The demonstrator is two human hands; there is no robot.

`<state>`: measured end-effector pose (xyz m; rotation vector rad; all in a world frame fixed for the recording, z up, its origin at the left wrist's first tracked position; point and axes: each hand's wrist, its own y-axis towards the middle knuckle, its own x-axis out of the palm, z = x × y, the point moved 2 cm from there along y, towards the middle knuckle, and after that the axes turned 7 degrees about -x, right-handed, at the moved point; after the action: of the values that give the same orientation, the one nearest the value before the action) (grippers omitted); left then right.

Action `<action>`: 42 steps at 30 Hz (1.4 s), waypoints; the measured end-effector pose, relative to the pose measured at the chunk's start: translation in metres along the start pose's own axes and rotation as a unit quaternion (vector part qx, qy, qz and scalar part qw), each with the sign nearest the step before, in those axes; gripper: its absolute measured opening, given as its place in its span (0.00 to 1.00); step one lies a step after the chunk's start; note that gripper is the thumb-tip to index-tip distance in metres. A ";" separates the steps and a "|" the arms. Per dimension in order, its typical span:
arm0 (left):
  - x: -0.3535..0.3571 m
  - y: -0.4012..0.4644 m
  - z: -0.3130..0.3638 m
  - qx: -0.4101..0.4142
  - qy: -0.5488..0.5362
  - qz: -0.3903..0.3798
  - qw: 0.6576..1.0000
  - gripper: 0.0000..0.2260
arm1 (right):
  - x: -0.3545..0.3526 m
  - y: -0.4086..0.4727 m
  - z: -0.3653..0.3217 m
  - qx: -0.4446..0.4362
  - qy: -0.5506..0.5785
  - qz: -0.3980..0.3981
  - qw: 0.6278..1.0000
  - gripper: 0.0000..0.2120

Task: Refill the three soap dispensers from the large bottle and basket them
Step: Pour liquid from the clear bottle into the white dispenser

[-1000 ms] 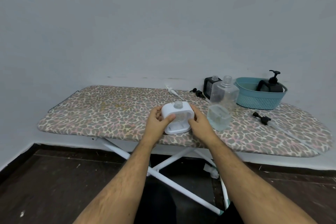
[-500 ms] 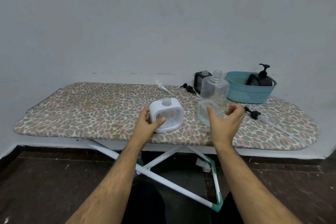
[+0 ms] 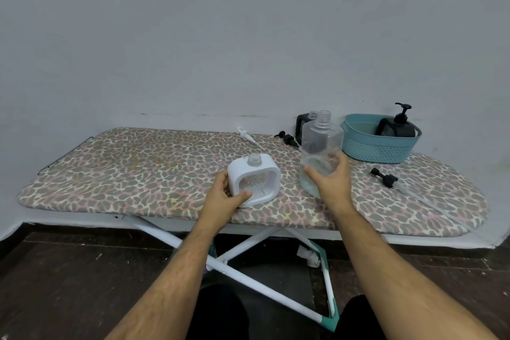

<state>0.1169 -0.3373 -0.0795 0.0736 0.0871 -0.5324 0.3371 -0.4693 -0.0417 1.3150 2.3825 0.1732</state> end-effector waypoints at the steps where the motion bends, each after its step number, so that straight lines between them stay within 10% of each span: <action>1: 0.000 0.000 0.000 0.002 0.001 0.003 1.000 0.26 | 0.000 0.000 -0.003 -0.008 0.001 -0.011 1.000 0.32; 24: 0.007 -0.008 0.013 -0.028 -0.074 -0.005 0.997 0.24 | -0.053 -0.020 -0.077 -0.186 -0.218 -0.305 0.908 0.46; 42: 0.006 -0.010 0.013 -0.030 -0.062 -0.008 0.998 0.27 | -0.054 -0.025 -0.094 -0.181 -0.351 -0.325 0.859 0.47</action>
<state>0.1175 -0.3500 -0.0672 -0.0190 -0.0169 -0.5478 0.3044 -0.5191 0.0519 0.2621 1.8789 -0.0579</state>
